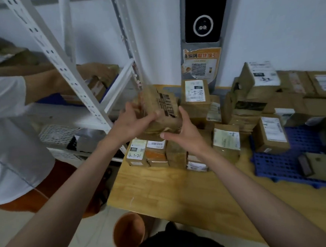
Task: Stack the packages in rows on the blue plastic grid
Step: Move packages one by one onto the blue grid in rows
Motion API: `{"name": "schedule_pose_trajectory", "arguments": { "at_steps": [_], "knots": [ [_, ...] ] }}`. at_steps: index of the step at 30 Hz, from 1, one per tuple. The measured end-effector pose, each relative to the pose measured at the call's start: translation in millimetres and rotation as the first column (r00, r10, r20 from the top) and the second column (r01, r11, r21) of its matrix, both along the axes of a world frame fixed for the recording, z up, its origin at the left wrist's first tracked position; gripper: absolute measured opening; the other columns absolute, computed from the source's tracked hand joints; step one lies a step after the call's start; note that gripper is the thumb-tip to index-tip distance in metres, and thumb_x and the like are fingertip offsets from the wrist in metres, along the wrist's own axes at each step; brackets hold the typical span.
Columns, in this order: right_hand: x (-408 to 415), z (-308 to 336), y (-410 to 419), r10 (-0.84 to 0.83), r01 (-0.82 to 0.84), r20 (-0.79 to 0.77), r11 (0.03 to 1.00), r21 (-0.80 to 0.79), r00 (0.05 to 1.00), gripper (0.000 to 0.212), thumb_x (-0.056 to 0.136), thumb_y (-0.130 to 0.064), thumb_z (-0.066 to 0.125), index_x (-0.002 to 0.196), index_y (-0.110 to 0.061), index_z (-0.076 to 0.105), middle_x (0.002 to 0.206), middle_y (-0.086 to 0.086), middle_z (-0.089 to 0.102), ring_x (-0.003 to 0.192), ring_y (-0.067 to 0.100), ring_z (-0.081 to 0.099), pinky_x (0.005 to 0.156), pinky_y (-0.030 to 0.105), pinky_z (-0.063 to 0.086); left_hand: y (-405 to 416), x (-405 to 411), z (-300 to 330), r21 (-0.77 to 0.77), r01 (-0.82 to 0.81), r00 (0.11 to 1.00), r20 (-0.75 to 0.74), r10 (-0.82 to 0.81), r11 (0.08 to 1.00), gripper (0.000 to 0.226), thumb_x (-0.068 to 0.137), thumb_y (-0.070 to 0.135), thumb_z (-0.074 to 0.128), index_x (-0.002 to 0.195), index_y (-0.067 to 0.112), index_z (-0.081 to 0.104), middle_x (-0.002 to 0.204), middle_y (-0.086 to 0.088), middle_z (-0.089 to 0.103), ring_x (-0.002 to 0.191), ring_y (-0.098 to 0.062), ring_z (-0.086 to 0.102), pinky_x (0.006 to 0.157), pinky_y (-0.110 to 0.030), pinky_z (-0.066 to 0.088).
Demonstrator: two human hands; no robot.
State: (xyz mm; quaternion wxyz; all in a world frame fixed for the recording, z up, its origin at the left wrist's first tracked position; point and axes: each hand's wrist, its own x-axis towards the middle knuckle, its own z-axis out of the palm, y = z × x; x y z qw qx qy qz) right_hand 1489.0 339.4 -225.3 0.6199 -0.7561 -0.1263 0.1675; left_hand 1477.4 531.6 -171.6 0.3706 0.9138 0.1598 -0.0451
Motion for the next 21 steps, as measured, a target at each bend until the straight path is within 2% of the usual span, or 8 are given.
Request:
{"name": "schedule_pose_trajectory", "arguments": {
  "at_steps": [3, 5, 7, 9, 12, 16, 18, 21],
  "knots": [
    [-12, 11, -57, -0.163, 0.156, 0.076, 0.984, 0.088, 0.984, 0.084, 0.082, -0.027, 0.078, 0.150, -0.030, 0.028, 0.139, -0.010, 0.052, 0.124, 0.007, 0.054, 0.099, 0.033, 0.051, -54, 2, 11, -0.021, 0.115, 0.988, 0.106, -0.112, 0.993, 0.083, 0.064, 0.095, 0.040, 0.123, 0.037, 0.045, 0.121, 0.012, 0.047, 0.115, -0.012, 0.046, 0.091, -0.034, 0.040],
    [-20, 18, -101, -0.272, 0.266, 0.027, 0.953, 0.143, 0.962, 0.061, 0.086, -0.033, 0.074, 0.139, -0.028, 0.043, 0.126, -0.008, 0.061, 0.109, 0.006, 0.064, 0.088, 0.036, 0.058, -92, 8, 17, -0.051, 0.211, 0.962, 0.189, -0.198, 0.976, 0.055, 0.082, 0.079, 0.035, 0.116, 0.040, 0.054, 0.115, 0.013, 0.048, 0.115, -0.011, 0.046, 0.095, -0.034, 0.039],
    [-29, 23, -145, -0.342, 0.350, -0.079, 0.916, 0.194, 0.937, 0.050, 0.088, -0.037, 0.071, 0.131, -0.024, 0.050, 0.120, -0.002, 0.067, 0.101, 0.009, 0.069, 0.080, 0.035, 0.061, -129, 16, 20, -0.088, 0.312, 0.930, 0.233, -0.285, 0.946, 0.037, 0.095, 0.055, 0.033, 0.114, 0.039, 0.060, 0.119, 0.011, 0.052, 0.119, -0.013, 0.047, 0.104, -0.039, 0.039],
    [-40, 24, -189, -0.377, 0.411, -0.176, 0.882, 0.232, 0.909, 0.049, 0.089, -0.041, 0.069, 0.129, -0.020, 0.052, 0.116, 0.004, 0.070, 0.099, 0.018, 0.071, 0.079, 0.033, 0.060, -167, 21, 18, -0.089, 0.407, 0.893, 0.250, -0.375, 0.909, 0.039, 0.097, 0.044, 0.031, 0.124, 0.038, 0.059, 0.130, 0.010, 0.053, 0.122, -0.012, 0.046, 0.105, -0.034, 0.037],
    [-59, 16, -246, -0.401, 0.487, -0.307, 0.823, 0.292, 0.863, 0.051, 0.090, -0.045, 0.065, 0.130, -0.017, 0.053, 0.110, 0.012, 0.073, 0.097, 0.028, 0.072, 0.081, 0.034, 0.058, -222, 22, 9, -0.067, 0.558, 0.808, 0.271, -0.524, 0.827, 0.041, 0.092, 0.052, 0.040, 0.129, 0.037, 0.050, 0.131, 0.011, 0.054, 0.119, -0.007, 0.048, 0.094, -0.024, 0.039],
    [-84, -8, -307, -0.452, 0.601, -0.429, 0.730, 0.325, 0.782, 0.053, 0.090, -0.049, 0.062, 0.124, -0.008, 0.063, 0.100, 0.017, 0.071, 0.090, 0.027, 0.070, 0.078, 0.031, 0.057, -284, 16, -7, 0.004, 0.740, 0.651, 0.247, -0.718, 0.672, 0.080, 0.072, 0.067, 0.066, 0.139, 0.034, 0.039, 0.141, 0.010, 0.043, 0.130, -0.009, 0.040, 0.107, -0.038, 0.036],
    [-94, -20, -331, -0.467, 0.637, -0.470, 0.700, 0.321, 0.749, 0.055, 0.086, -0.055, 0.063, 0.119, -0.010, 0.067, 0.089, 0.010, 0.069, 0.082, 0.019, 0.069, 0.073, 0.027, 0.056, -310, 15, -18, 0.102, 0.797, 0.569, 0.203, -0.797, 0.595, 0.102, 0.063, 0.062, 0.077, 0.148, 0.032, 0.029, 0.149, 0.009, 0.030, 0.137, -0.015, 0.029, 0.113, -0.044, 0.030],
    [-101, -36, -359, -0.421, 0.651, -0.548, 0.681, 0.336, 0.723, 0.066, 0.078, -0.061, 0.069, 0.121, -0.011, 0.064, 0.084, 0.004, 0.064, 0.075, 0.015, 0.065, 0.072, 0.027, 0.055, -338, 15, -38, 0.154, 0.815, 0.542, 0.140, -0.829, 0.559, 0.118, 0.059, 0.044, 0.089, 0.152, 0.034, 0.017, 0.152, 0.012, 0.017, 0.141, -0.016, 0.022, 0.116, -0.043, 0.025]
  ]
}}
